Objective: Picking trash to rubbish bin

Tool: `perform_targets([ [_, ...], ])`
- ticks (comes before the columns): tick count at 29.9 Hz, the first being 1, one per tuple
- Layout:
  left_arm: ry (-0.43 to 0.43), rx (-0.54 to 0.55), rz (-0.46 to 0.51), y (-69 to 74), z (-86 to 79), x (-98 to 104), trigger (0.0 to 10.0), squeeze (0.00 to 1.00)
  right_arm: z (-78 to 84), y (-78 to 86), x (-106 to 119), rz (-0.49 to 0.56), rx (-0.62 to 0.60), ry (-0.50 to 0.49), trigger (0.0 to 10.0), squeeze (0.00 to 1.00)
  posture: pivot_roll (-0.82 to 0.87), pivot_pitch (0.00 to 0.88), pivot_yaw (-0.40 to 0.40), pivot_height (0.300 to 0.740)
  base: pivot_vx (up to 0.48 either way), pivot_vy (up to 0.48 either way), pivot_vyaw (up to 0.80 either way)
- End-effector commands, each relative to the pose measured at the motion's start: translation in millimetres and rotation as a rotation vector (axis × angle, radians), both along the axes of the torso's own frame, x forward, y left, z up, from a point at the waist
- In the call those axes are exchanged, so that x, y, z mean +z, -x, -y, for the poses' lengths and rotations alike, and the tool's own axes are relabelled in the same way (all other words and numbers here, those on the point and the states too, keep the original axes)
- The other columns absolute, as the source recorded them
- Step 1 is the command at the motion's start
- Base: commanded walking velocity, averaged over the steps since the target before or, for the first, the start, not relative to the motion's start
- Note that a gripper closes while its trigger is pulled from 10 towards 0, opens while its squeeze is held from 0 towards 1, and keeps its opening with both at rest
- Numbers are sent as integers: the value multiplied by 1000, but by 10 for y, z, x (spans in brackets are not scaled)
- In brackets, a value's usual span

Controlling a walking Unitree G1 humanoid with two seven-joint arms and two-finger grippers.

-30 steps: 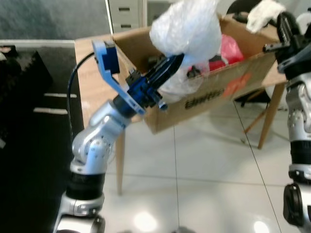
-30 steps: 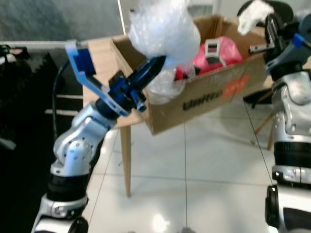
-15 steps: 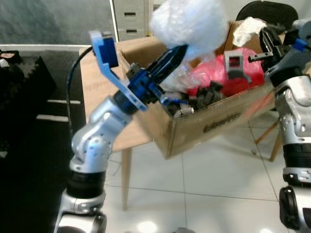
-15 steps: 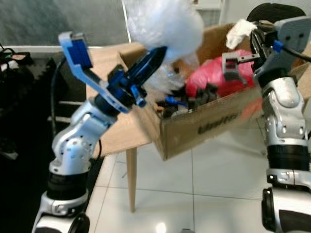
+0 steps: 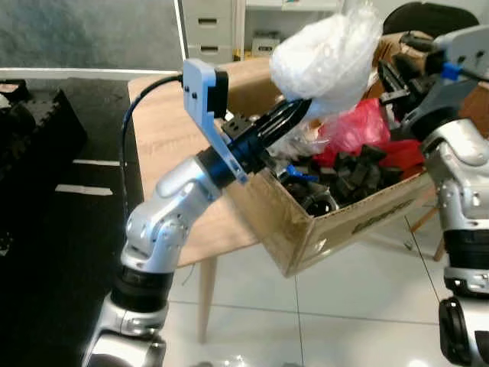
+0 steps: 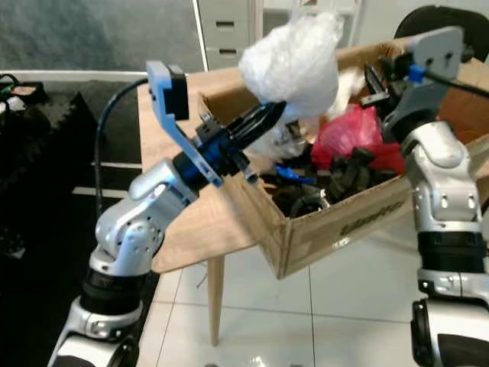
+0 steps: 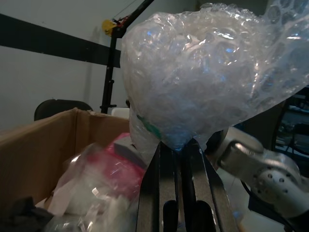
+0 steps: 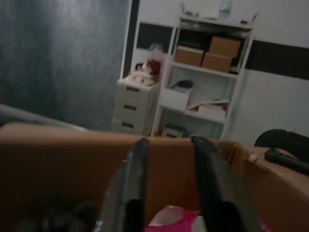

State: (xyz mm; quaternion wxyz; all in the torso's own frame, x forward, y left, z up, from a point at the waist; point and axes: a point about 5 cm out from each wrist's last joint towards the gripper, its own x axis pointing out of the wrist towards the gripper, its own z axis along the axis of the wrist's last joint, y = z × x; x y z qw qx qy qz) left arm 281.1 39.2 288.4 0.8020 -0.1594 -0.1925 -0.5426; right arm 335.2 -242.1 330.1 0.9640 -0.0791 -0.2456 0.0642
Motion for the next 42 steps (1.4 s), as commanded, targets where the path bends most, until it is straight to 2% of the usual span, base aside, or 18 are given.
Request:
perform_targets([
  [1,-23,11,32,11,-5,13,10000,0,-19,70,142,47,40,-60,10000,1000,-79,77,51,740,0,0,0],
  [2,-25,11,34,11,-3,11,10000,0,-23,89,171,56,56,-78,10000,859,-79,77,51,740,0,0,0],
  [4,-26,11,36,10,0,9,10000,0,-14,114,215,67,73,-114,10000,851,-79,77,51,740,0,0,0],
  [6,-33,9,40,10,6,0,10000,0,-9,154,279,90,106,-161,10000,639,-79,77,51,740,0,0,0],
  [7,-42,8,43,11,14,-10,10000,0,-12,175,305,105,123,-174,10000,259,-79,77,51,740,0,0,0],
  [8,-51,8,47,13,24,-21,10000,0,-23,192,316,115,142,-174,10000,0,-79,77,51,740,0,0,0],
  [10,-59,4,49,18,34,-30,10000,0,-33,205,318,120,158,-167,10000,0,-79,77,51,740,0,0,0],
  [11,-61,-23,50,47,63,-41,10000,0,-94,232,268,102,199,-79,10000,0,-83,79,50,740,0,0,0],
  [12,-61,-23,50,47,63,-41,10000,0,-94,232,268,102,199,-79,10000,0,-83,79,50,740,0,0,0],
  [15,-70,-64,58,96,105,-48,10000,0,-242,398,232,130,373,42,10000,0,-80,80,50,740,0,0,0],
  [16,-70,-64,58,96,105,-48,10000,0,-242,398,232,130,373,42,10000,0,-80,80,50,740,0,0,0],
  [20,-85,-64,60,95,116,-73,10000,0,-287,695,337,237,613,22,10000,0,-78,83,48,740,0,0,0],
  [22,-88,-61,59,91,116,-79,10000,0,-292,735,349,250,641,23,10000,0,-78,83,48,740,0,0,0],
  [24,-176,-32,74,60,188,-161,10000,0,-255,791,373,275,634,10,10000,0,-78,88,53,740,0,0,0],
  [26,-200,-31,82,58,210,-184,10000,0,-249,799,378,281,631,6,10000,0,-78,88,53,740,0,0,0],
  [27,-223,-41,87,69,271,-209,10000,1000,-245,818,403,301,635,-16,10000,0,-81,89,57,740,0,0,0],
  [35,-217,-106,102,141,364,-194,10000,1000,-171,842,461,347,602,-79,10000,0,-86,92,68,740,0,0,0],
  [42,-242,-100,129,155,432,-199,10000,1000,-140,929,528,412,640,-156,10000,0,-90,91,79,740,0,0,0],
])
